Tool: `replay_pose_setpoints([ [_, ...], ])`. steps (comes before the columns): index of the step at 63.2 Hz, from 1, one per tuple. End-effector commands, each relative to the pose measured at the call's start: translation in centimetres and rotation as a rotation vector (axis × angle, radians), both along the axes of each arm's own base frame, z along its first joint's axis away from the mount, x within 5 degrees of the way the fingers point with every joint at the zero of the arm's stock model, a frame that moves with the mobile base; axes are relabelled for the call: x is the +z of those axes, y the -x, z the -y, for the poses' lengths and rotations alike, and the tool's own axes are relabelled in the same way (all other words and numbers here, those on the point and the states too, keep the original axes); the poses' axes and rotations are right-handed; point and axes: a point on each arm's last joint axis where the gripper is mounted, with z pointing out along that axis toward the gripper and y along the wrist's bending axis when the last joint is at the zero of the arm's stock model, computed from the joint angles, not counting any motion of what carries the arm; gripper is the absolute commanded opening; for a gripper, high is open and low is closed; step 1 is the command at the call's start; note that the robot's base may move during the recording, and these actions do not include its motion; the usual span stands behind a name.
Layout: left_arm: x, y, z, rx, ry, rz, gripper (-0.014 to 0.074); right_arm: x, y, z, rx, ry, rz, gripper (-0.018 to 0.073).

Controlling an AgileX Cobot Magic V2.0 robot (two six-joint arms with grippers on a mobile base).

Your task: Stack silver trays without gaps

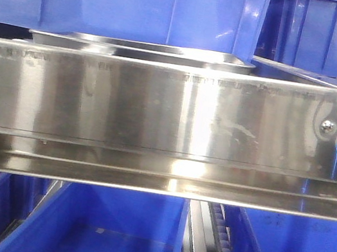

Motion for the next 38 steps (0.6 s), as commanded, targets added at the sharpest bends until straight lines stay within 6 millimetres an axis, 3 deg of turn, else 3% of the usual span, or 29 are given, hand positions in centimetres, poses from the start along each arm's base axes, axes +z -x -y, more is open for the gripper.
replay_pose_setpoints([
  [1,0.34,0.06,-0.01,0.001,0.009,0.026,-0.0006,0.26,0.05,0.03,-0.004,-0.002,0.029,-0.0069],
  [38,0.34,0.06,-0.01,0.001,0.009,0.026,-0.0006,0.26,0.05,0.03,-0.004,-0.002,0.029,-0.0069],
])
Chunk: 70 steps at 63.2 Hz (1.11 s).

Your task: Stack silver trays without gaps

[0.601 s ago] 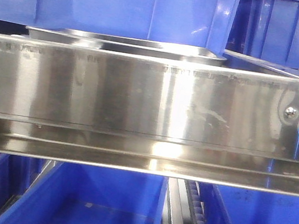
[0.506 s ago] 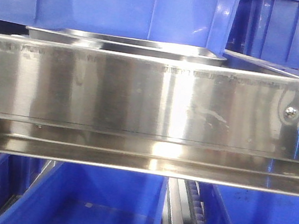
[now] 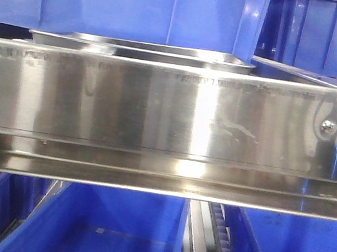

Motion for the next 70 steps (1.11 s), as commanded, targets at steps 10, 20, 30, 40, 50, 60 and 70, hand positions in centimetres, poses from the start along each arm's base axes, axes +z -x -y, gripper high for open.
replay_pose_setpoints([
  [10,0.3,0.1,0.0,0.001,0.009,0.026,-0.0006,0.3,0.1,0.0,-0.004,-0.002,0.029,-0.0069],
  [20,0.3,0.1,0.0,0.001,0.009,0.026,-0.0006,0.8,0.1,0.0,-0.006,-0.003,0.093,-0.0069],
  [30,0.4,0.1,0.0,0.000,0.010,0.036,-0.0006,1.8,0.3,0.1,-0.008,-0.004,0.202,-0.0069],
  [40,0.7,0.1,0.0,-0.002,0.019,0.060,-0.0006,2.2,0.4,0.1,-0.009,-0.005,0.249,-0.0069],
  [50,1.0,0.1,0.0,-0.005,0.024,0.096,-0.0006,2.8,0.6,0.1,-0.010,-0.006,0.314,-0.0069],
  [60,1.3,0.2,0.0,-0.007,0.034,0.130,-0.0006,2.9,0.6,0.1,-0.010,-0.002,0.327,-0.0069],
  [70,2.8,0.5,0.0,-0.011,0.114,0.099,-0.0006,4.3,0.9,0.1,0.011,-0.177,0.206,-0.0069],
])
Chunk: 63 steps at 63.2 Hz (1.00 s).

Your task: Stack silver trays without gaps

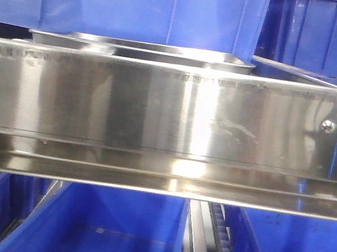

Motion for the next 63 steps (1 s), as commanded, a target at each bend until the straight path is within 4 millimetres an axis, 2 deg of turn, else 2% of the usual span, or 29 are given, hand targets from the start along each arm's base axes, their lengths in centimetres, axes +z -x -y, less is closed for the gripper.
replay_pose_setpoints([
  [1,1.6,0.4,0.0,-0.010,0.090,0.039,-0.0006,1.3,0.4,0.0,0.028,-0.119,-0.021,-0.0069],
  [11,4.3,1.2,0.0,-0.036,0.188,0.074,-0.0006,4.0,1.4,-0.3,0.081,-0.192,-0.057,-0.0069],
  [22,5.5,1.8,0.1,-0.049,0.181,0.025,-0.0006,6.9,2.8,-0.5,0.106,-0.184,-0.031,-0.0069],
  [28,6.1,2.0,0.1,-0.051,0.182,0.047,-0.0006,7.9,3.3,-0.5,0.122,-0.209,0.005,-0.0069],
  [37,6.8,2.4,0.1,-0.051,0.163,0.029,-0.0006,8.4,3.5,-0.5,0.133,-0.239,0.040,-0.0069],
  [42,7.2,2.8,0.1,-0.044,0.120,-0.032,-0.0006,8.5,3.9,-0.9,0.165,-0.237,-0.050,-0.0069],
  [47,7.8,3.1,0.0,-0.030,0.077,-0.135,-0.0006,8.2,3.5,-1.4,0.191,-0.212,-0.240,-0.0069],
  [57,8.5,1.6,-0.1,0.000,0.012,-0.437,-0.0006,9.2,1.6,-1.1,0.123,-0.099,-0.444,-0.0069],
  [63,9.4,0.2,0.1,-0.006,0.018,-0.504,-0.0006,10.4,0.1,-0.9,0.097,-0.061,-0.537,-0.0069],
])
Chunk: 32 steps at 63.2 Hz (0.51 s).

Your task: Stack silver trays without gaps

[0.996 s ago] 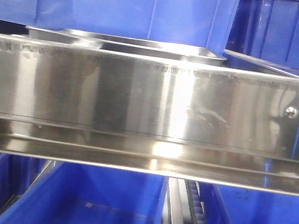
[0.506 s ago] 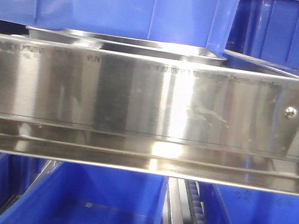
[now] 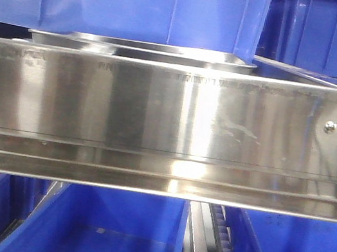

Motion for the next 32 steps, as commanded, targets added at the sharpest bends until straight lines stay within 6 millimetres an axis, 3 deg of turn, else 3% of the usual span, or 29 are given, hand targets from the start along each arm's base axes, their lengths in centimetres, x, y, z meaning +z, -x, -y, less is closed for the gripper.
replay_pose_setpoints([
  [1,1.0,-1.1,0.2,-0.003,0.010,-0.063,-0.0006,1.3,-1.3,0.3,-0.020,0.057,-0.075,-0.0069],
  [5,1.9,-2.1,0.5,-0.017,0.048,-0.072,-0.0006,1.9,-2.7,0.1,-0.004,0.049,-0.154,-0.0066],
  [9,2.7,-3.0,0.9,-0.042,0.096,-0.090,-0.0001,2.7,-3.8,-0.1,0.015,0.030,-0.209,0.0000],
  [15,3.6,-4.4,1.6,-0.115,0.089,-0.157,0.0077,3.7,-5.8,-0.6,0.056,0.000,-0.283,0.0214],
  [20,4.1,-5.8,2.4,-0.160,0.162,-0.206,0.0198,4.0,-7.3,-1.1,0.096,-0.007,-0.361,0.0374],
  [27,4.7,-7.6,3.1,-0.193,0.249,-0.240,0.0314,4.4,-9.5,-2.0,0.155,-0.017,-0.449,0.0330],
  [32,4.7,-8.9,3.4,-0.202,0.262,-0.278,0.0330,4.8,-10.8,-2.7,0.191,-0.009,-0.462,0.0264],
])
